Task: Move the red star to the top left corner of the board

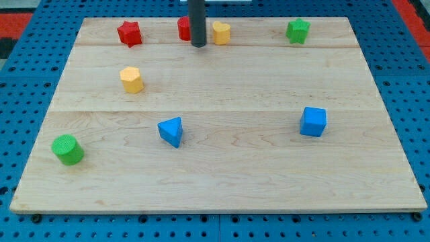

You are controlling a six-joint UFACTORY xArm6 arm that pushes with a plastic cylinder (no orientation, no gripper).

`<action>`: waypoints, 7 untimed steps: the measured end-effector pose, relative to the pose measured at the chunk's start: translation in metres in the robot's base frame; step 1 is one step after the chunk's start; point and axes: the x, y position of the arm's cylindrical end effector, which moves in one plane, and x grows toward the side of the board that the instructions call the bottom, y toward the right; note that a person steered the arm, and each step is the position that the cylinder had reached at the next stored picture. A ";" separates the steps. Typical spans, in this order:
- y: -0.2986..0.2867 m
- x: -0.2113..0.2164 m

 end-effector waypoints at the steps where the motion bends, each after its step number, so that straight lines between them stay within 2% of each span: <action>1: 0.019 -0.011; 2: 0.022 -0.030; 3: 0.017 -0.025; 5: -0.089 -0.026; 6: -0.076 0.015; 7: -0.134 0.020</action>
